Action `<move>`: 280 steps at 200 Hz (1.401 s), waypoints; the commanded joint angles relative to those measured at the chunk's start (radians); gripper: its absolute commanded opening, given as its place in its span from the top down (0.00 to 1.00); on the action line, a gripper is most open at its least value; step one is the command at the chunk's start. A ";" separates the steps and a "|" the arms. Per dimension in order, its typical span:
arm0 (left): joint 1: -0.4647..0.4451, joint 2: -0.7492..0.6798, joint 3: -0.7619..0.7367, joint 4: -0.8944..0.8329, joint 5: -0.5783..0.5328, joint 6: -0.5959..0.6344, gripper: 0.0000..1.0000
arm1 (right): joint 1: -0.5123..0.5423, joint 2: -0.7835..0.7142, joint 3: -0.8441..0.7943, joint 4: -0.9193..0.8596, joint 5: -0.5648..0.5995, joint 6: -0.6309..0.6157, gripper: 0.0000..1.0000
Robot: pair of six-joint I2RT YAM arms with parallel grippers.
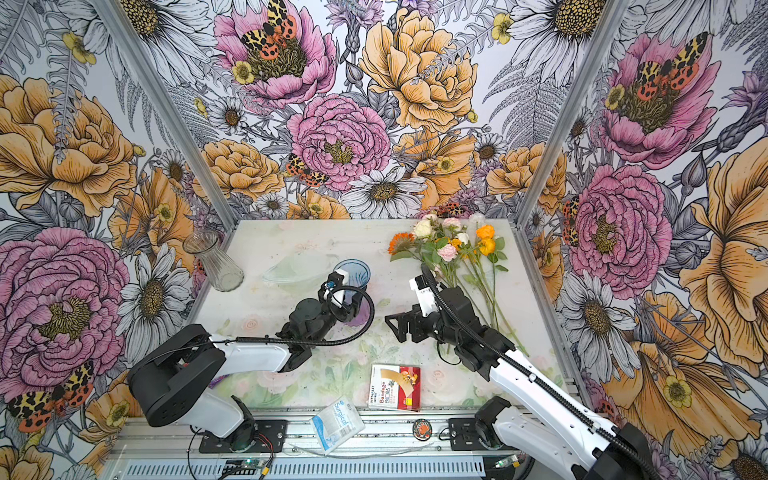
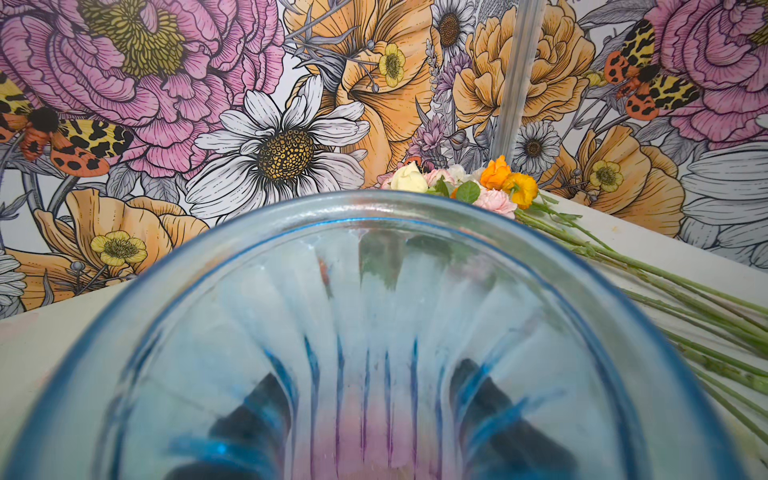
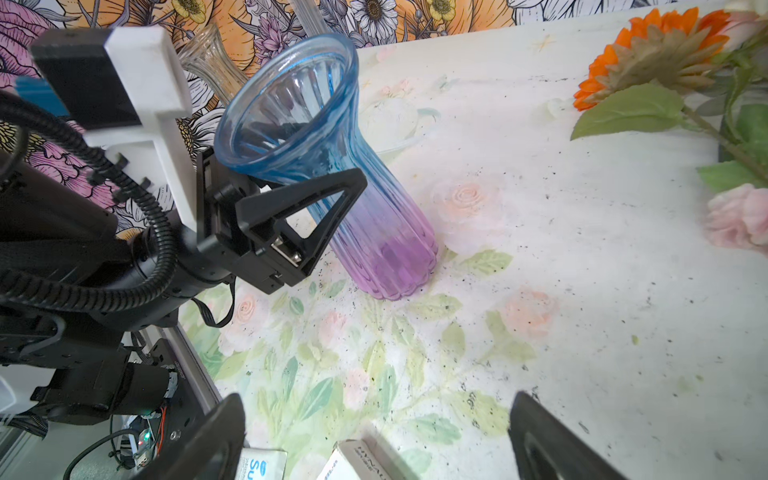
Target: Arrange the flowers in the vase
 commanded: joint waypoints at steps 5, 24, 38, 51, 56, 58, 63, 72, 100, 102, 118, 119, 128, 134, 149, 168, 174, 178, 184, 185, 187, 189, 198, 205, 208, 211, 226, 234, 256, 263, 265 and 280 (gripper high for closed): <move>-0.008 -0.020 -0.005 0.203 -0.023 -0.026 0.58 | 0.008 0.006 0.035 0.011 0.013 0.000 0.00; -0.008 -0.029 -0.011 0.186 -0.025 -0.032 0.55 | 0.009 0.015 0.040 0.011 0.015 -0.005 0.00; -0.008 -0.036 -0.009 0.159 -0.028 -0.035 0.50 | 0.008 0.022 0.042 0.011 0.014 -0.006 0.00; -0.007 -0.043 -0.009 0.137 -0.028 -0.042 0.40 | 0.009 0.025 0.043 0.011 0.014 -0.008 0.00; -0.008 -0.045 -0.011 0.137 -0.026 -0.043 0.35 | 0.009 0.025 0.043 0.011 0.015 -0.008 0.00; -0.007 -0.045 -0.012 0.138 -0.026 -0.043 0.33 | 0.008 0.025 0.043 0.011 0.015 -0.008 0.00; -0.008 -0.045 -0.015 0.140 -0.025 -0.042 0.29 | 0.008 0.025 0.043 0.011 0.016 -0.008 0.01; -0.006 -0.049 -0.018 0.143 -0.025 -0.040 0.23 | 0.009 0.023 0.042 0.011 0.018 -0.009 0.01; -0.006 -0.057 -0.021 0.126 -0.015 -0.029 0.02 | 0.008 0.021 0.044 0.011 0.018 -0.008 0.00; -0.005 -0.057 -0.021 0.124 -0.014 -0.028 0.02 | 0.008 0.022 0.044 0.011 0.019 -0.008 0.00; -0.003 -0.056 -0.021 0.117 -0.004 -0.029 0.01 | 0.008 0.022 0.044 0.012 0.021 -0.007 0.00; -0.003 -0.056 -0.021 0.117 -0.004 -0.030 0.01 | 0.009 0.023 0.044 0.011 0.021 -0.007 0.01; -0.001 -0.054 -0.022 0.121 0.001 -0.030 0.01 | 0.008 0.023 0.044 0.010 0.020 -0.006 0.01; -0.001 -0.053 -0.025 0.124 0.004 -0.030 0.01 | 0.009 0.025 0.044 0.011 0.021 -0.006 0.01; -0.002 -0.054 -0.036 0.130 0.011 -0.032 0.01 | 0.008 0.023 0.044 0.011 0.023 -0.006 0.01; 0.000 -0.059 -0.054 0.126 0.029 -0.039 0.01 | 0.005 0.025 0.046 0.009 0.028 0.001 0.01; 0.001 -0.062 -0.062 0.123 0.038 -0.043 0.01 | 0.000 0.027 0.045 0.008 0.026 0.008 0.00; 0.000 -0.064 -0.068 0.124 0.042 -0.048 0.01 | -0.004 0.031 0.046 0.009 0.025 0.012 0.00; 0.001 -0.069 -0.079 0.123 0.043 -0.054 0.01 | -0.012 0.034 0.046 0.009 0.023 0.019 0.00; 0.001 -0.069 -0.081 0.121 0.043 -0.055 0.01 | -0.012 0.034 0.046 0.009 0.023 0.019 0.00; 0.001 -0.071 -0.085 0.121 0.043 -0.056 0.01 | -0.013 0.036 0.046 0.007 0.022 0.020 0.00; 0.001 -0.073 -0.089 0.121 0.058 -0.057 0.01 | -0.016 0.037 0.046 0.007 0.020 0.022 0.00; 0.001 -0.083 -0.108 0.126 0.080 -0.061 0.01 | -0.026 0.039 0.048 0.006 0.017 0.024 0.01; 0.001 -0.094 -0.124 0.127 0.083 -0.062 0.01 | -0.036 0.039 0.047 0.005 0.016 0.023 0.00; 0.001 -0.100 -0.130 0.126 0.085 -0.062 0.01 | -0.039 0.038 0.047 0.004 0.015 0.022 0.00; 0.001 -0.106 -0.137 0.127 0.086 -0.063 0.01 | -0.045 0.039 0.049 0.002 0.013 0.022 0.00; 0.001 -0.149 -0.159 0.093 0.076 -0.065 0.01 | -0.081 0.039 0.052 -0.018 0.016 0.015 0.00; 0.001 -0.181 -0.167 0.056 0.068 -0.068 0.01 | -0.114 0.038 0.054 -0.031 0.021 0.014 0.00; -0.001 -0.289 -0.194 -0.068 0.056 -0.093 0.01 | -0.252 0.045 0.065 -0.075 0.026 0.024 0.00; -0.001 -0.331 -0.209 -0.104 0.056 -0.110 0.01 | -0.302 0.053 0.076 -0.094 0.030 0.024 0.01; -0.002 -0.343 -0.212 -0.113 0.056 -0.114 0.01 | -0.314 0.056 0.081 -0.098 0.031 0.023 0.00; -0.008 -0.450 -0.236 -0.224 -0.006 -0.159 0.01 | -0.386 0.088 0.113 -0.132 0.053 -0.005 0.00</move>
